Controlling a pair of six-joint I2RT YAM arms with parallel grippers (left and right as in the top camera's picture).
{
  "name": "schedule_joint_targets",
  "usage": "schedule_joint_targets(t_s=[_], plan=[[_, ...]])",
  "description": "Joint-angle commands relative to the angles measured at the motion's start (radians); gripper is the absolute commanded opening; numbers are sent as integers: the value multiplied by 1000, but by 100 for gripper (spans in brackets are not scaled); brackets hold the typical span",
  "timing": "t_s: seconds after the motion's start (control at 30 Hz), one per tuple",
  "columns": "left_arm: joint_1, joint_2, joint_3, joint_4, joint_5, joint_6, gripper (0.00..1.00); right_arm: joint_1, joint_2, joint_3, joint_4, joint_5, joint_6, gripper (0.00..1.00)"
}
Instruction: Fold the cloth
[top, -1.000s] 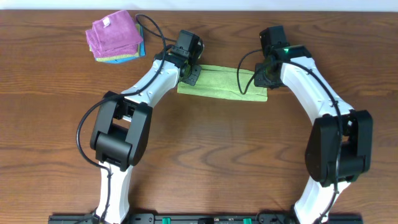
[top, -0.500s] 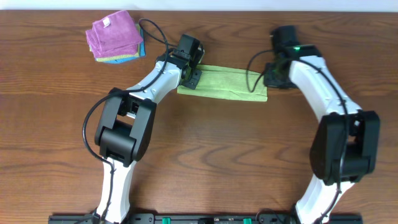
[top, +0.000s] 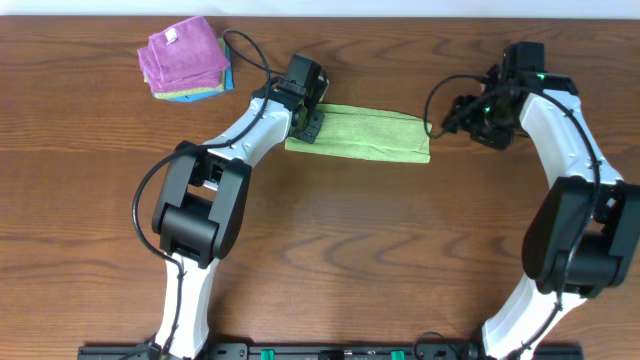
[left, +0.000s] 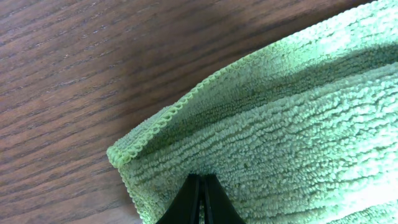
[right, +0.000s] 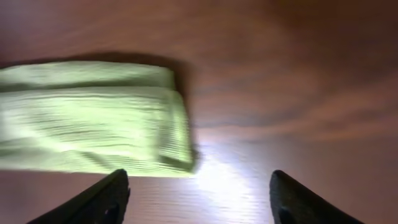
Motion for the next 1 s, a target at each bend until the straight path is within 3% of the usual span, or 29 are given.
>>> schedule_joint_targets(t_s=[0.0,0.4,0.97], plan=[[2,16,14,-6,8,0,6,-2,6,-43,30,-200,-56,70],[2,16,14,-11,16,0,6,-26,6,-288,197,-322,-100,69],[2,16,14,-15,30,0,6,-38,39,-366,409,-307,-61,73]])
